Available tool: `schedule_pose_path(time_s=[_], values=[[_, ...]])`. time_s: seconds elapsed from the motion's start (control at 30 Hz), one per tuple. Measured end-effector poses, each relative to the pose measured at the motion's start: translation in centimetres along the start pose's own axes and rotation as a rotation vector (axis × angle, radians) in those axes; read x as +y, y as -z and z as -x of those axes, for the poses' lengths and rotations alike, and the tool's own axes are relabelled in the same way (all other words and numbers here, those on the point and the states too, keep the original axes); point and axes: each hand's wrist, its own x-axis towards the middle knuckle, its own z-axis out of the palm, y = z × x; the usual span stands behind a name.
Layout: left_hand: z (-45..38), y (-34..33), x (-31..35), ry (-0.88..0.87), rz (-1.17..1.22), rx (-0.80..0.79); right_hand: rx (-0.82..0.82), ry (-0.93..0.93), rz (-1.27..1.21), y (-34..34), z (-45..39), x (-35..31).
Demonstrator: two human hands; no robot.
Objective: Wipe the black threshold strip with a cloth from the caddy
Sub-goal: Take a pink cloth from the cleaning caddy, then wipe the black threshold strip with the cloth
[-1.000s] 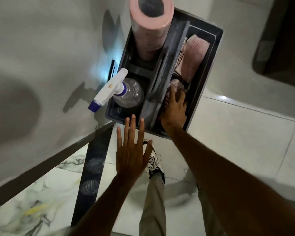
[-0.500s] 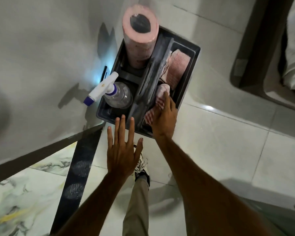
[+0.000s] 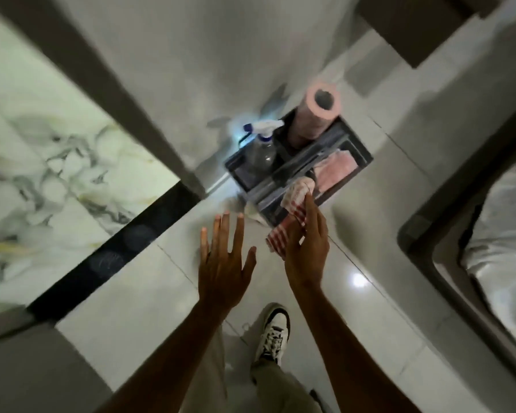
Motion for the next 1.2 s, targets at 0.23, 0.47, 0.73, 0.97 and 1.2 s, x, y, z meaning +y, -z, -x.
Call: schedule_pose_path(time_s=[0.23, 0.47, 0.73, 0.97, 1.2], values=[[11.0, -4.4, -6.8, 0.286, 0.068, -0.04, -0.328, 0.164, 0.134, -6.7, 8.4, 0.0], [17.5, -7.8, -17.2, 0.5, 0.206, -0.028, -0.494, 0.263, 0.258, -18.9, 12.3, 0.1], [18.5, -18.6, -32.4, 0.555, 0.132, -0.035, -0.468, 0.374, 0.35, -37.7, 11.0, 5.2], [11.0, -35.2, -43.0, 0.6, 0.141, 0.001, -0.468, 0.471, 0.598, -55.0, 5.5, 17.4], [4.4, -48.6, -49.9, 0.366, 0.05, 0.029, -0.27, 0.783, 0.752, -66.0, -1.4, 27.3]])
